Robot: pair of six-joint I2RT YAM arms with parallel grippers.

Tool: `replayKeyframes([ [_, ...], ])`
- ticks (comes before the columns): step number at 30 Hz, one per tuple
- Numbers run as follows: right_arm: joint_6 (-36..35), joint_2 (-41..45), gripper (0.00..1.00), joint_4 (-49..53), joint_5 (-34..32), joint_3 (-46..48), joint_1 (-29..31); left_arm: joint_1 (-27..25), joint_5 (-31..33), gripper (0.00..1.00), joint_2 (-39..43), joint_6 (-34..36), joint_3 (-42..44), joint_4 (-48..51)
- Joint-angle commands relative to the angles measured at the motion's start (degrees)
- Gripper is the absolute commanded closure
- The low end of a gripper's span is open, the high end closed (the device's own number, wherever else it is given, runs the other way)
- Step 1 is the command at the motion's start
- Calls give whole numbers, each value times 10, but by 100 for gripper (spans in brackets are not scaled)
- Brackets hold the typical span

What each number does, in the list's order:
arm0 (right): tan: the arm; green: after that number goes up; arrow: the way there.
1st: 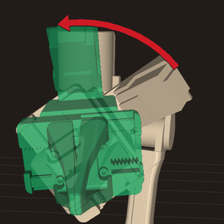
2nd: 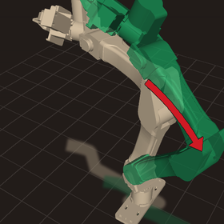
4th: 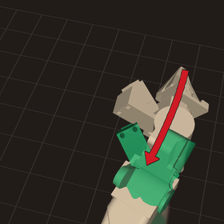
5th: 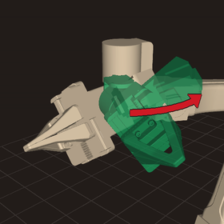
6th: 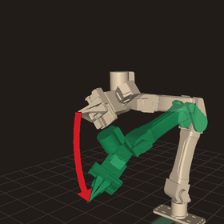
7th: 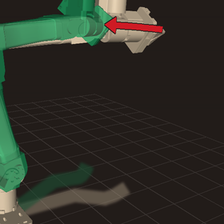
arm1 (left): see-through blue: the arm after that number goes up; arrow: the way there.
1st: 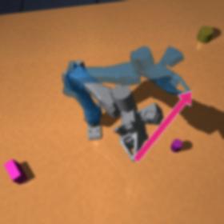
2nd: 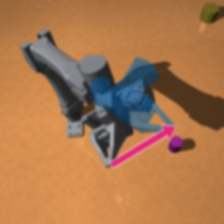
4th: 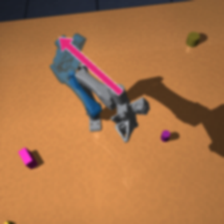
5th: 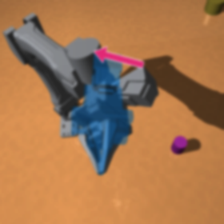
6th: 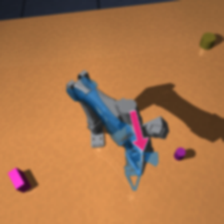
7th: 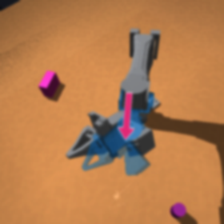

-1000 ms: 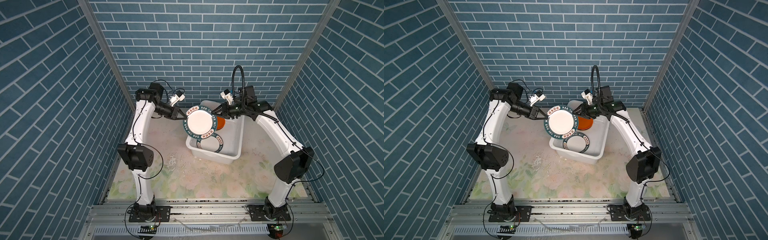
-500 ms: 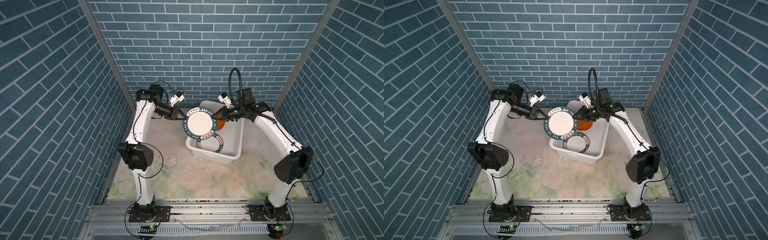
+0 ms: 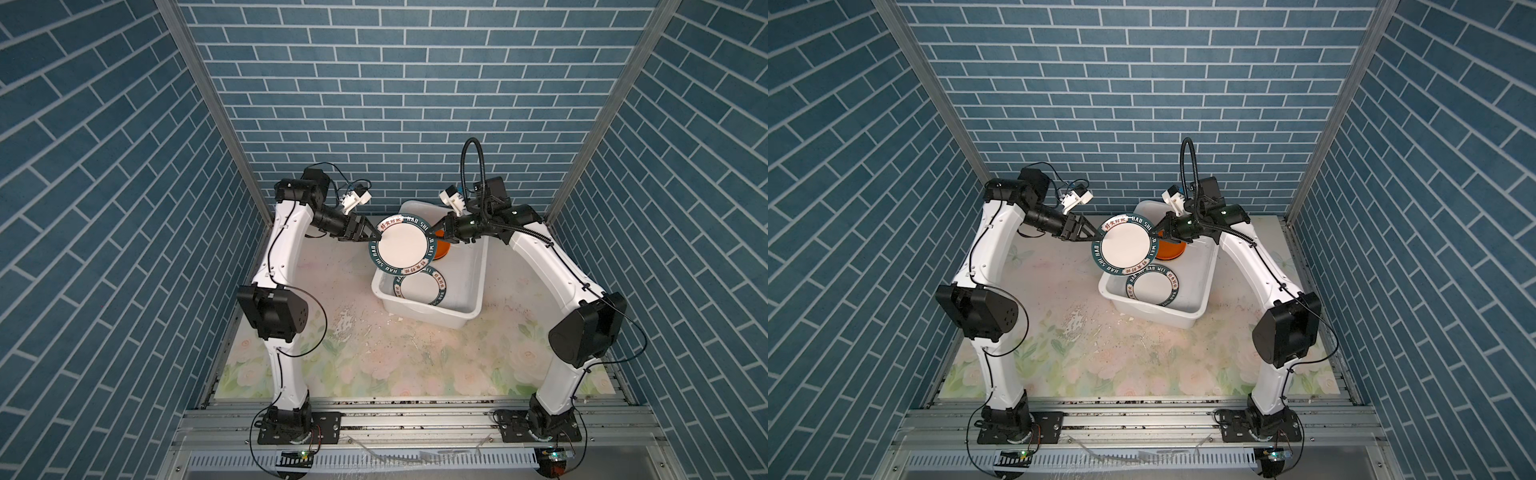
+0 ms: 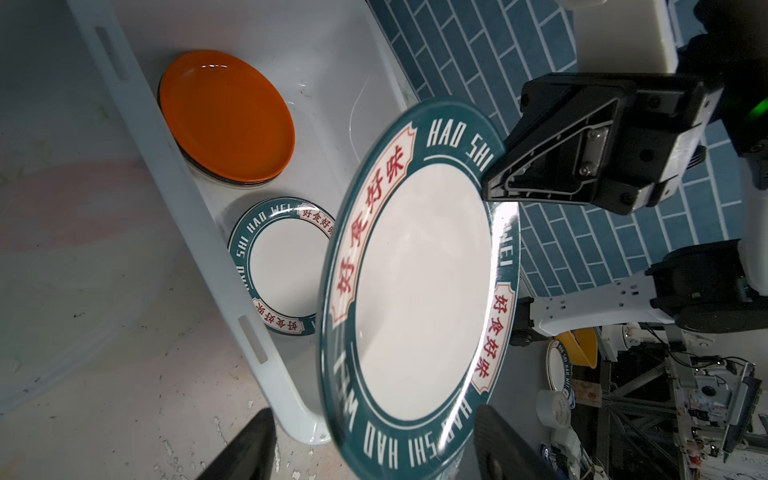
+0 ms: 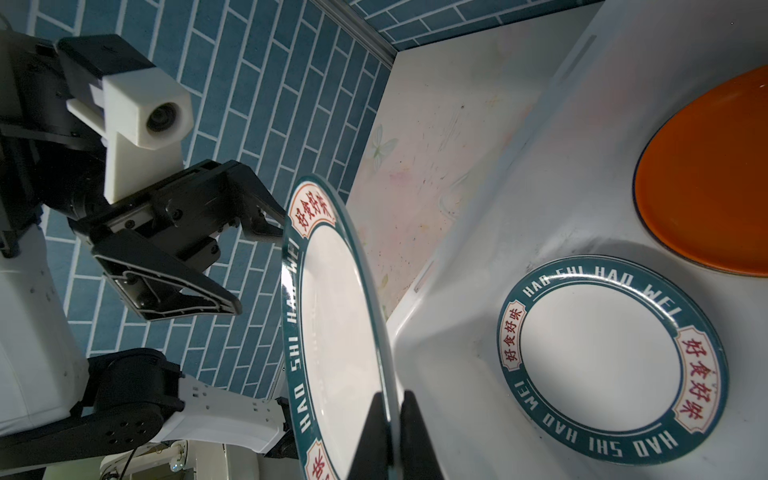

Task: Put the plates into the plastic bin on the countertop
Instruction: 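Open the left gripper and withdraw it while the right lowers the plate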

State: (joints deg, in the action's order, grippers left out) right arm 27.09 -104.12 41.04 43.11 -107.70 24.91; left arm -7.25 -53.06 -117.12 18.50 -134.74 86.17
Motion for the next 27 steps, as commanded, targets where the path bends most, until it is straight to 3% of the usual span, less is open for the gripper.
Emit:
replayKeyframes([
  [1, 14, 12, 100, -31, 7, 11, -18, 2, 55, 22, 15, 6, 2, 1],
  [6, -29, 2, 100, -3, -15, 18, -47, 6, 106, 21, 39, 28, -1, 8],
  [11, -91, -26, 100, 49, -51, 5, -64, 7, 197, 21, 48, 112, -70, 46],
  [14, -135, -58, 100, 94, -71, -19, -64, 10, 220, 21, 66, 139, -68, 43],
  [20, -175, -105, 100, 116, -85, -27, -64, 10, 191, 22, 115, 109, 17, -4],
  [27, -201, -143, 100, 122, -102, -32, -64, 10, 186, 22, 122, 98, 34, -5],
])
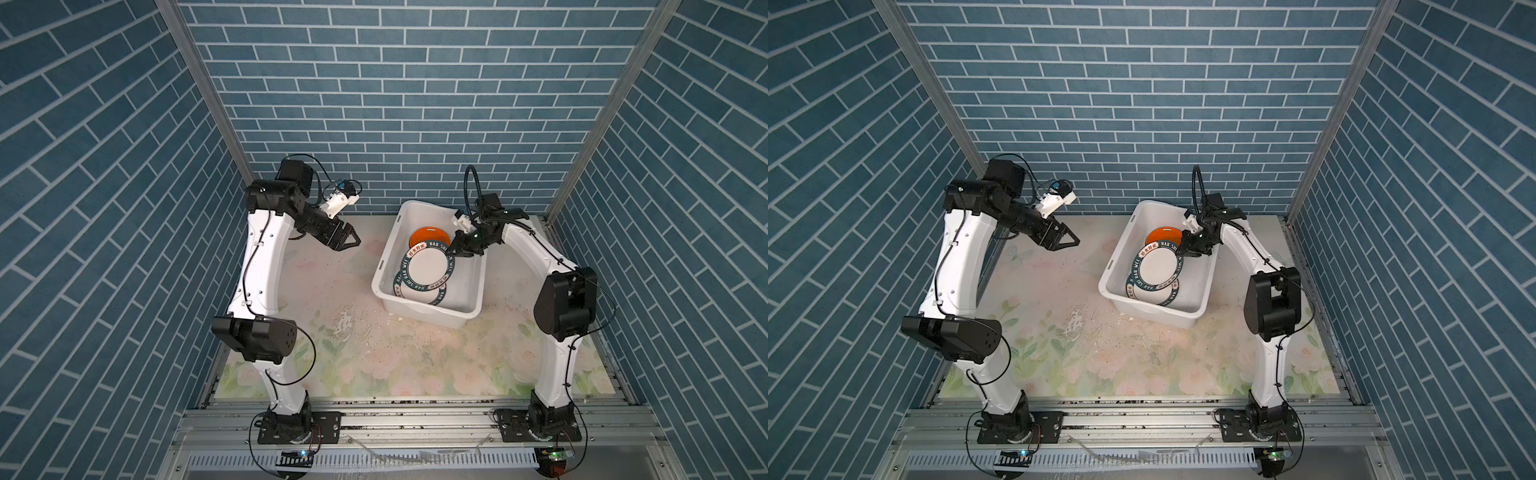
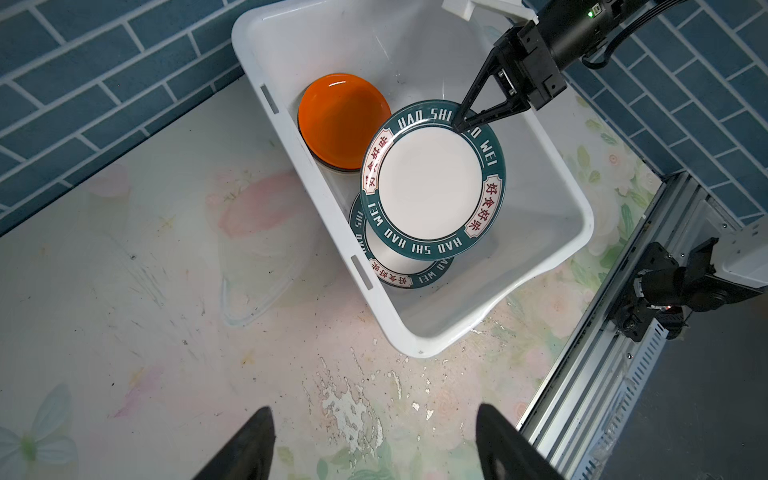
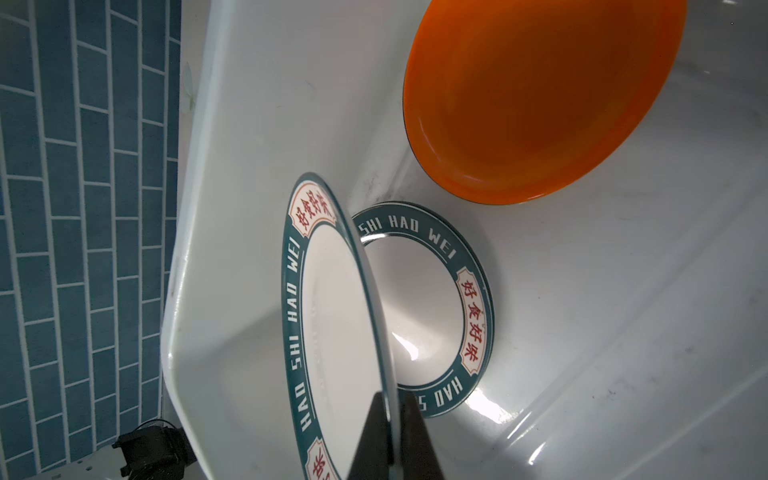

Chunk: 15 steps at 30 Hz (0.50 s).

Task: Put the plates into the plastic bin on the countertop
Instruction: 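Open the left gripper and withdraw it while the right lowers the plate, then lower the plate onto the stacked green-rimmed plates with the right gripper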

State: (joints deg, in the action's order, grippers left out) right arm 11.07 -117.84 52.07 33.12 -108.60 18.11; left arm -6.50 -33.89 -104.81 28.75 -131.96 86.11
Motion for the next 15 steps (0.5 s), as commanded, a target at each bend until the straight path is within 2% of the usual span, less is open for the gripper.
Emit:
replayKeyframes([
  [1, -44, -10, 100, 12, -5, -24, 3, 4, -6, 22, 0, -5, 9, -5],
  [15, -56, -58, 100, 14, -11, -34, 3, 3, -15, 23, -2, -12, 27, -9],
])
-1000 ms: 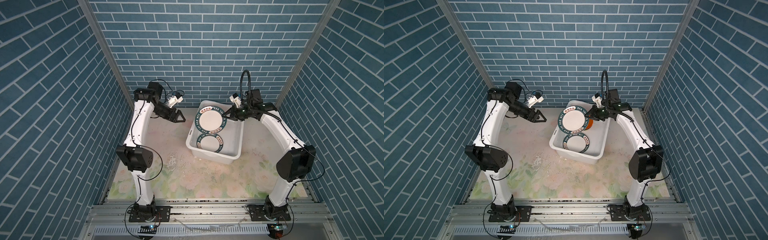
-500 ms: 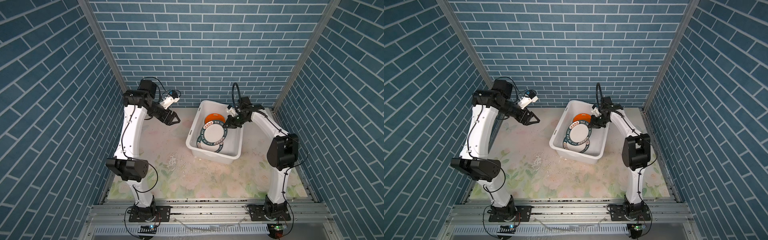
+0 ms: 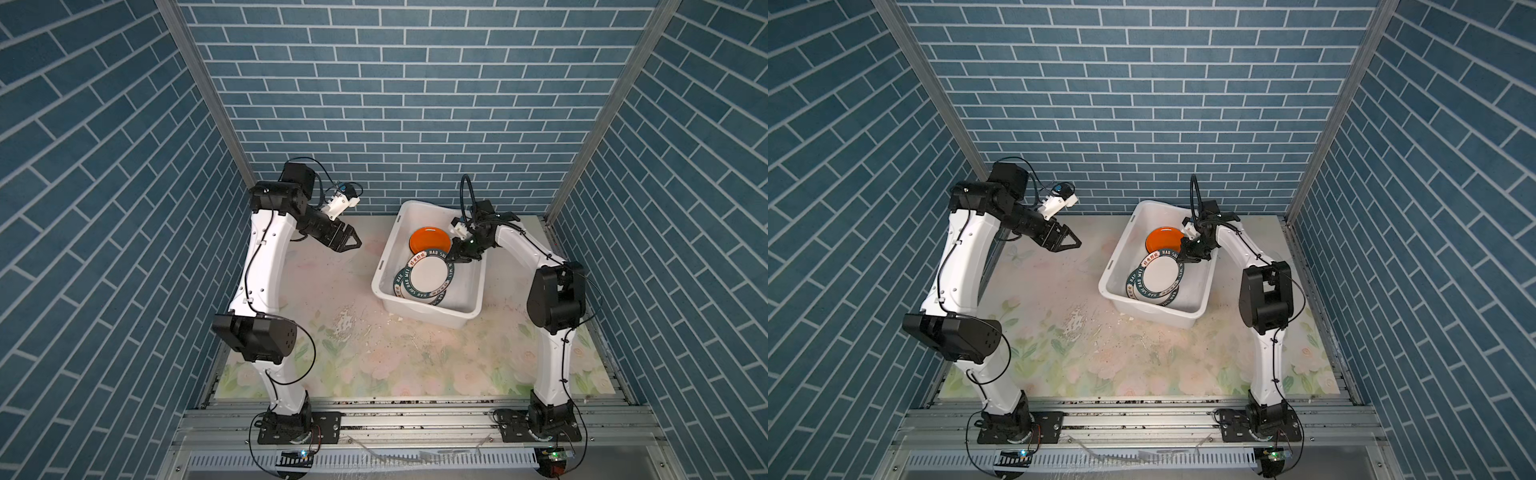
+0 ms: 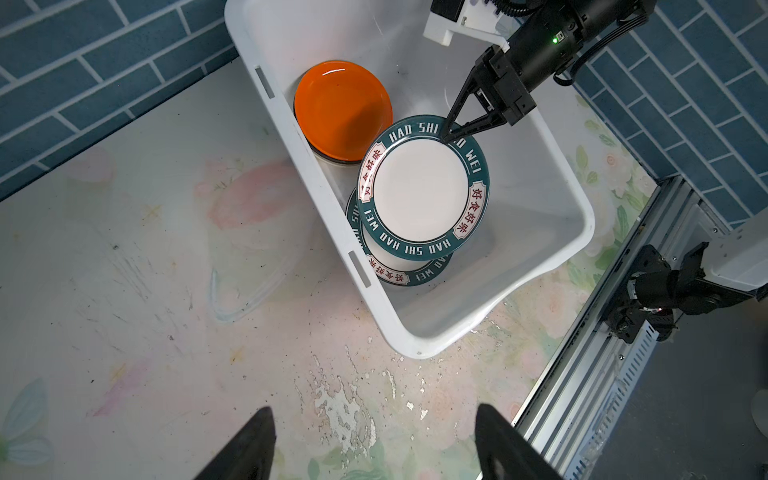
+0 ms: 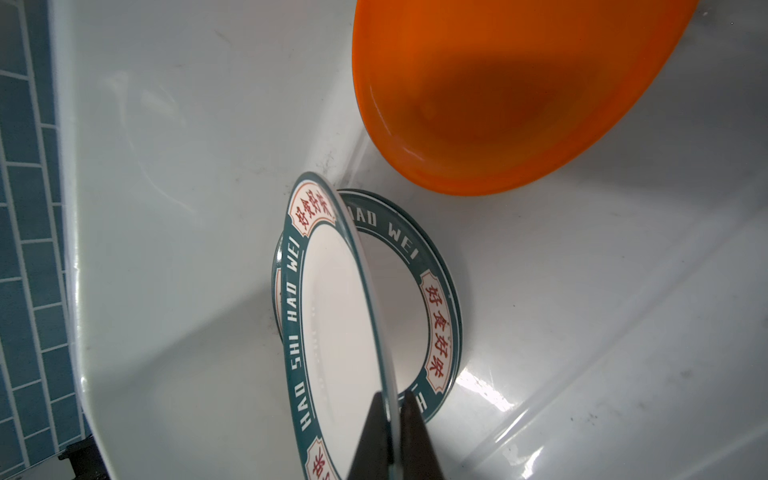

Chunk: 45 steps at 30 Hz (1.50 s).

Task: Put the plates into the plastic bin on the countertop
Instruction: 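Lower the plate onto the stacked green-rimmed plates with the right gripper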

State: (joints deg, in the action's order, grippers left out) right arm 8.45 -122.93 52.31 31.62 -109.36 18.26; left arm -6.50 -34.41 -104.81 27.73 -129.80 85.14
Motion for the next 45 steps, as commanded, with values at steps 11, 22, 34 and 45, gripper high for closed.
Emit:
replayKeyframes([
  [11, -35, -23, 100, 22, 8, -31, 2, 3, -15, 23, -7, 0, 13, 1],
  [22, -38, -53, 98, 29, 8, -42, 2, 3, -14, 23, -7, 1, 13, 0],
  [34, -46, -66, 96, 42, -2, -52, 2, 3, -12, 24, -9, 2, 11, 0],
  [45, -56, -67, 92, 54, -12, -54, 2, 3, -15, 24, -14, 3, 7, 0],
])
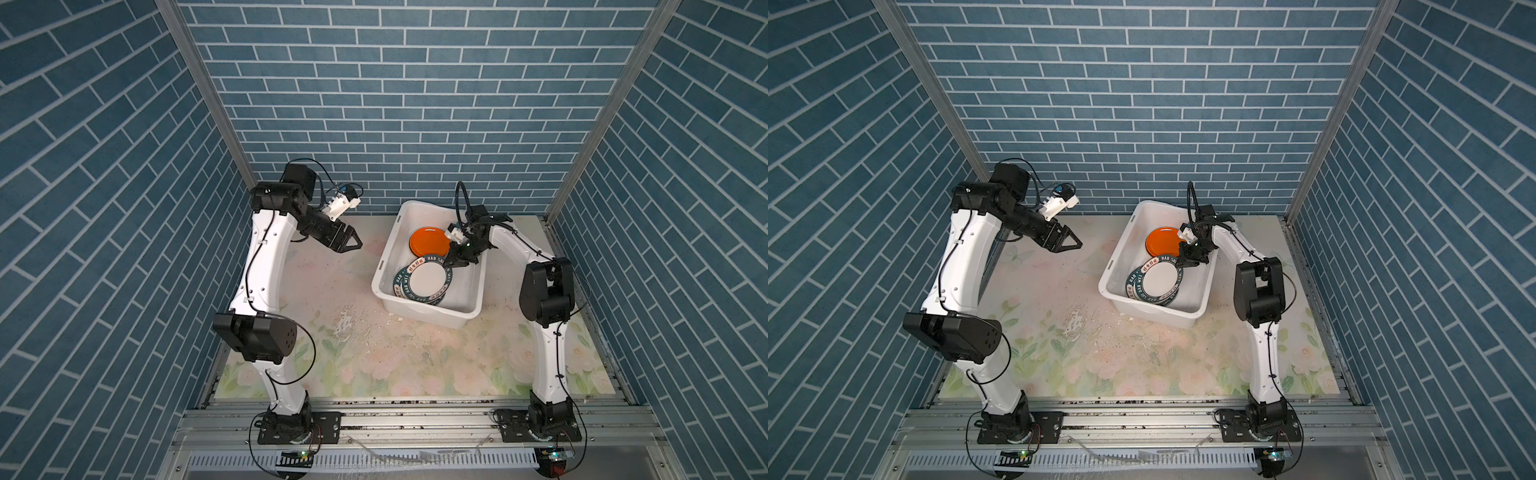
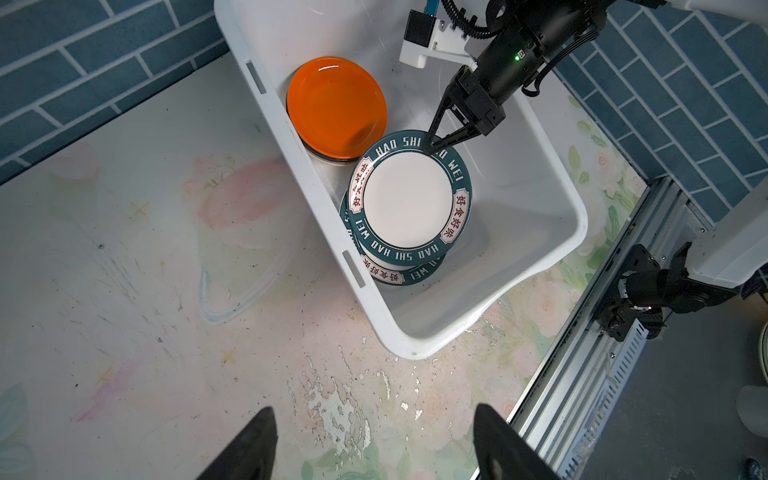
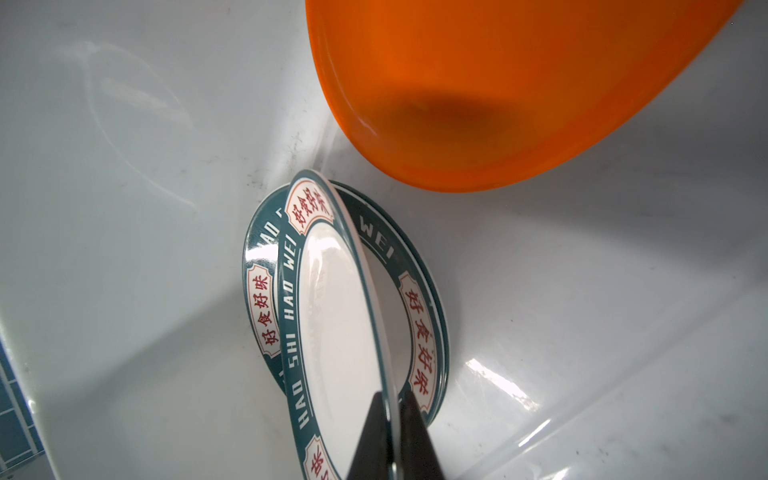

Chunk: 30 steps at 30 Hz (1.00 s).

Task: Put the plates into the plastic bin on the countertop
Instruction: 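Lower the plate onto the stacked green-rimmed plates with the right gripper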

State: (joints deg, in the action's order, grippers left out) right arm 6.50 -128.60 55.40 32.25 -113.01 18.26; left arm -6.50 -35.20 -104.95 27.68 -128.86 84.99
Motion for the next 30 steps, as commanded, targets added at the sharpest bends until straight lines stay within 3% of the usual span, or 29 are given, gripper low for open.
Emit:
replayKeyframes([
  [1, -37, -12, 92, 24, -18, -19, 2, 3, -8, 24, -14, 4, -3, 3],
  [30, -44, -18, 88, 39, -37, -12, 2, 3, -11, 24, -7, 6, 5, 4],
])
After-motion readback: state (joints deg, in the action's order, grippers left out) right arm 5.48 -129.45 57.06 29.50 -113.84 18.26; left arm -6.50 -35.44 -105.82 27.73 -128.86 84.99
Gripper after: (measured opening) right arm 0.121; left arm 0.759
